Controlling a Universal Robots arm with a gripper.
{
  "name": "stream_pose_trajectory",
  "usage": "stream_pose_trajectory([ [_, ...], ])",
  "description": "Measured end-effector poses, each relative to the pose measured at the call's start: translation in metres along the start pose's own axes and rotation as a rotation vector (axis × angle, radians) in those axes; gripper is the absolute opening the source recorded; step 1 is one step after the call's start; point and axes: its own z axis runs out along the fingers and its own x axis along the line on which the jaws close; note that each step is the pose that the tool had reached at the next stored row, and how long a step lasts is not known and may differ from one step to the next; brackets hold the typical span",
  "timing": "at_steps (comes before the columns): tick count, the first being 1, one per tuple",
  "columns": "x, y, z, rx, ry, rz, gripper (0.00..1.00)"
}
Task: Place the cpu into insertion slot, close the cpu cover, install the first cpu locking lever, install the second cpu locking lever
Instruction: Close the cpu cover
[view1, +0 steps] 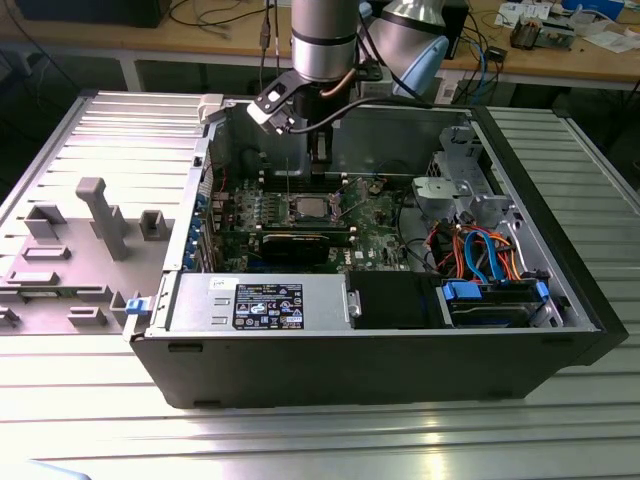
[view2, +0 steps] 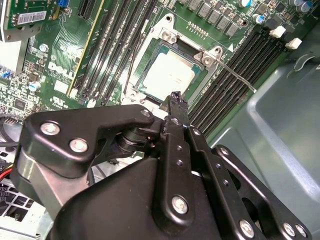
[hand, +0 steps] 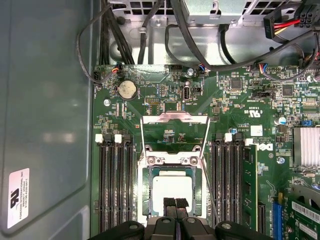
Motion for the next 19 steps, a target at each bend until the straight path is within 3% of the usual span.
stream_pose_trajectory([
  [19, 0.0000, 0.0000, -0.0027, 0.0002, -0.0002, 0.000, 0.11],
])
